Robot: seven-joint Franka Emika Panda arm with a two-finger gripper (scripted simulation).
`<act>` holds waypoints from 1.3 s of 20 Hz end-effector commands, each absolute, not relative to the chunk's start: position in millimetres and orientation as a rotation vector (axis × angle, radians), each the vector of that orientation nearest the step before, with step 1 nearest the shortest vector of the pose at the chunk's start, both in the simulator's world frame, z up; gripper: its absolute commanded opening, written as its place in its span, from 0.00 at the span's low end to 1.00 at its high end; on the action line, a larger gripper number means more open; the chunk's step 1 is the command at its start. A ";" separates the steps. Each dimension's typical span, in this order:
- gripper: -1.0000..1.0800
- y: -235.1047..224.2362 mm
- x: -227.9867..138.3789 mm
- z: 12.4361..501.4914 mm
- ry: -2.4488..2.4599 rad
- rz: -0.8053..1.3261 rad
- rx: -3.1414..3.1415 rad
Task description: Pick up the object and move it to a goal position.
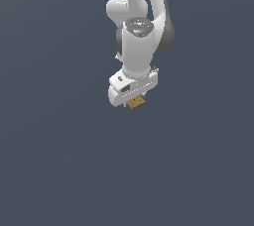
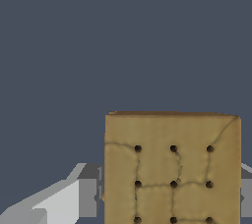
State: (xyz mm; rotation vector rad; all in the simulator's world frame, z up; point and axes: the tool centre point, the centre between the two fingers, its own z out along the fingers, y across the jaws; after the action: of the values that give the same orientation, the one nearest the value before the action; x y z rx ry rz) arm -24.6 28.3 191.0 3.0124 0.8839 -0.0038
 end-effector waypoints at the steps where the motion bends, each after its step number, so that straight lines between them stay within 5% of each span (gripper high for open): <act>1: 0.00 40.4 -36.7 213.2 0.884 -0.003 3.011; 26: 0.00 141.0 -127.0 393.8 0.885 -0.001 3.014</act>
State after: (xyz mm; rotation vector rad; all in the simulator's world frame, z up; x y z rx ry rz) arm -124.9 138.6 389.0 3.0130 0.8861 0.0001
